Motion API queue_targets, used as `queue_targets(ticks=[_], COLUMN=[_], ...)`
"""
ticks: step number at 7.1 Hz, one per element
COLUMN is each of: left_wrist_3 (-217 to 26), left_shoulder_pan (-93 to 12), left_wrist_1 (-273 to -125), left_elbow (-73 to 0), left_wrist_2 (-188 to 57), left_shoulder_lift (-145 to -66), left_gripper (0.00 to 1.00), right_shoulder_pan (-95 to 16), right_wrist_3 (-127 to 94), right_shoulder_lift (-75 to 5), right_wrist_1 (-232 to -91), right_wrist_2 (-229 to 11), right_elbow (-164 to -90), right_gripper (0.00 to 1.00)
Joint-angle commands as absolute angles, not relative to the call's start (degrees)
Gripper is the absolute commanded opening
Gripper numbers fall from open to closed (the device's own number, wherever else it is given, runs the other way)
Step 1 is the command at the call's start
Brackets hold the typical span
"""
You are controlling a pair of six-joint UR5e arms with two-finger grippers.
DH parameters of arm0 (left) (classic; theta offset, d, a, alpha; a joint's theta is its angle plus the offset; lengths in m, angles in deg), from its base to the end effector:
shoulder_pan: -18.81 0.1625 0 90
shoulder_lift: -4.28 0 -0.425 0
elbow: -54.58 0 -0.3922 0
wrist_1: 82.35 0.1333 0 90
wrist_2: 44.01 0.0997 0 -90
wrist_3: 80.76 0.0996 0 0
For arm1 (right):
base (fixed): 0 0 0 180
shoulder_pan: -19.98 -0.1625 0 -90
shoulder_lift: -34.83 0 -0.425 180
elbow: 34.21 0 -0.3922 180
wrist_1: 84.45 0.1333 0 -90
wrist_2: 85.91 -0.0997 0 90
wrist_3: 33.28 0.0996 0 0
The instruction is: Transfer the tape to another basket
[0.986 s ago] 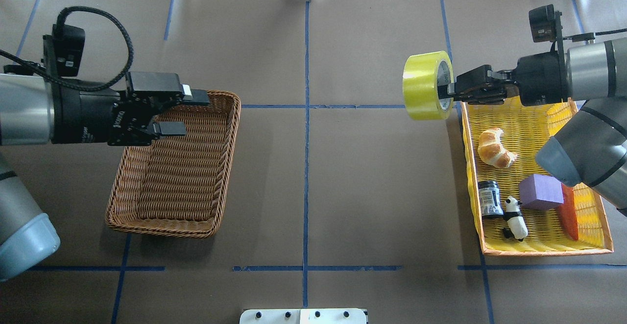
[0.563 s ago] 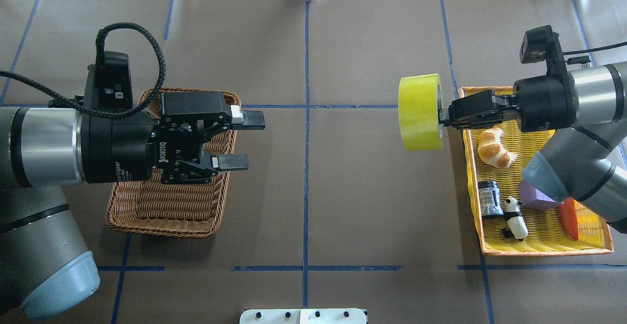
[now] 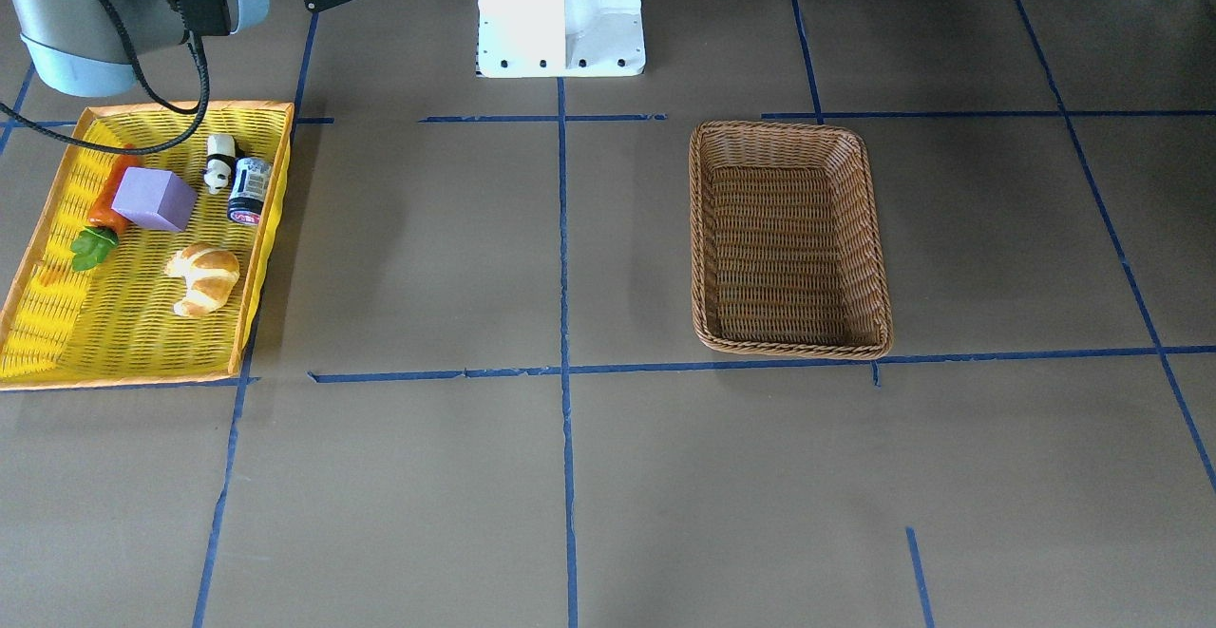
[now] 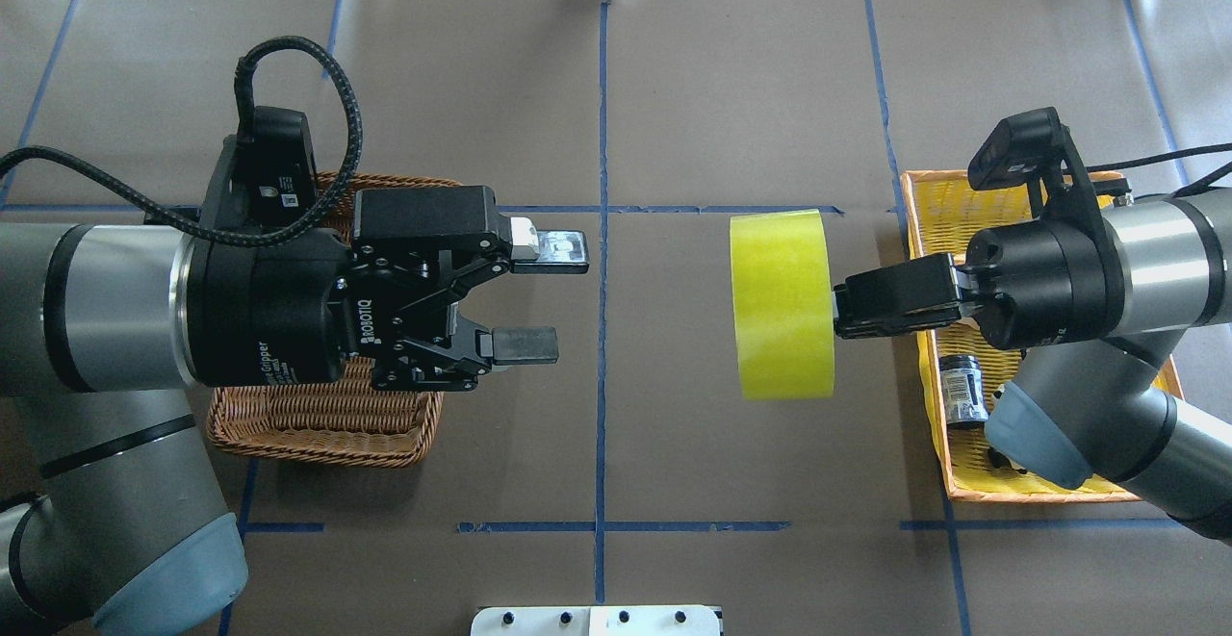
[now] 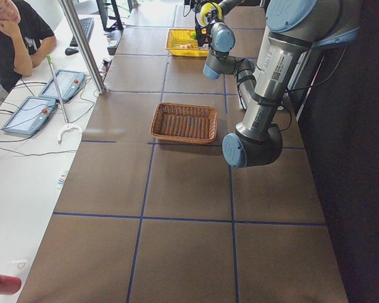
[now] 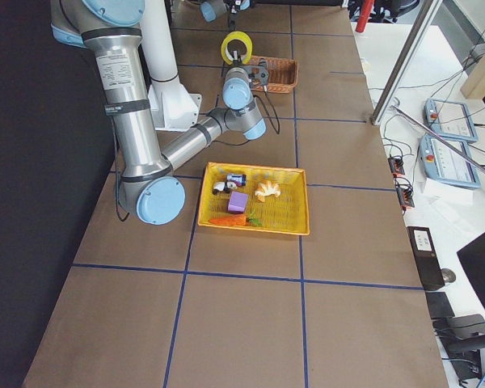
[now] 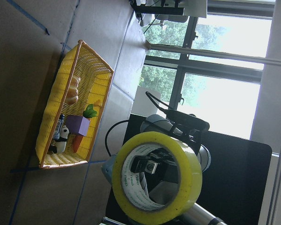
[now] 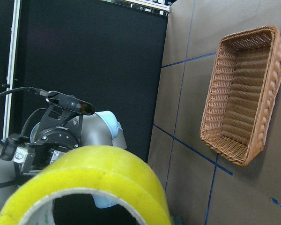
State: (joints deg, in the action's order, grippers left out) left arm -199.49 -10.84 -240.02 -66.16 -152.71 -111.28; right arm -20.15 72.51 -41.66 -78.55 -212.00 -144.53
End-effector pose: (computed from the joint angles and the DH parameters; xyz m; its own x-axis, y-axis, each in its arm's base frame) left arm 0.3179 -0.2976 0.0842 -0.5400 -0.2165 -0.8133 -0.0251 0.9701 -0.2416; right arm -0.2755 -0.3299 0.2293 -0.5177 -0.1488 0.8425 -0.0349 0.9876 0.1530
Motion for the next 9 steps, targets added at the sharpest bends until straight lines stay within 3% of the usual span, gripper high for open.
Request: queue_targets(ticks=[1,9], left_wrist_3=[-200.02,-200.02], left_shoulder_pan=[-8.8,-3.43], left_wrist_1=[-244.99,-247.14], left_elbow=[-66.01,-66.1], left_wrist_2=[-150.12,-143.15], left_shoulder_lift=[-111.73,-113.58], left_gripper=[1.0,1.0], right_shoulder_pan=[-16.43,-8.25], right_wrist_3=[72.63,70.61], right_shoulder_lift=[-41.72,-41.11], right_wrist_1=[-77.86,-75.57], right_wrist_2=[-207.66,-200.54], right_elbow=[-146.44,-146.53], right_gripper=[0.0,0.0])
